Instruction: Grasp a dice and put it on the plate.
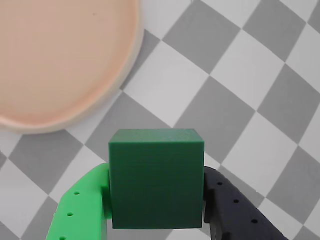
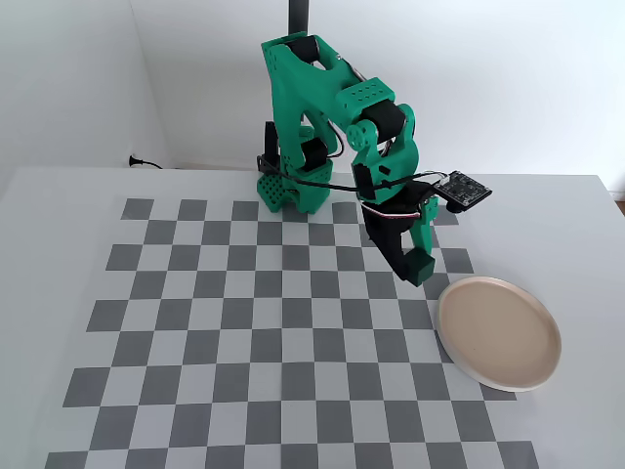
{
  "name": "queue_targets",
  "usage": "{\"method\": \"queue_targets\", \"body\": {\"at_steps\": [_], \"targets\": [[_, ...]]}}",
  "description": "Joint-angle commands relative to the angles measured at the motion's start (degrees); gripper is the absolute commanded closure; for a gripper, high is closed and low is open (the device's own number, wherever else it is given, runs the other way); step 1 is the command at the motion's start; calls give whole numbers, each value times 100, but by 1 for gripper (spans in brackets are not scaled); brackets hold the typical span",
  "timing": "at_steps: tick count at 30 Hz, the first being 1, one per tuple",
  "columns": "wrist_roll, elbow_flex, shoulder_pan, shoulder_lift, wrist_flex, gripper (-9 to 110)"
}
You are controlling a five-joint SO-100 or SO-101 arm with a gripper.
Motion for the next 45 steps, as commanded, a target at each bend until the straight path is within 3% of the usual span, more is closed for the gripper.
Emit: {"method": "queue_targets", "body": {"at_steps": [1, 10, 29, 32, 45], "targets": [[97, -1248, -185, -571, -26, 106], [360, -3331, -589, -2821, 62, 106], [738, -9000, -1380, -7479, 1591, 102], [756, -9237, -1397, -7699, 1652, 93], [896, -9237, -1362, -7603, 1872, 77]]}}
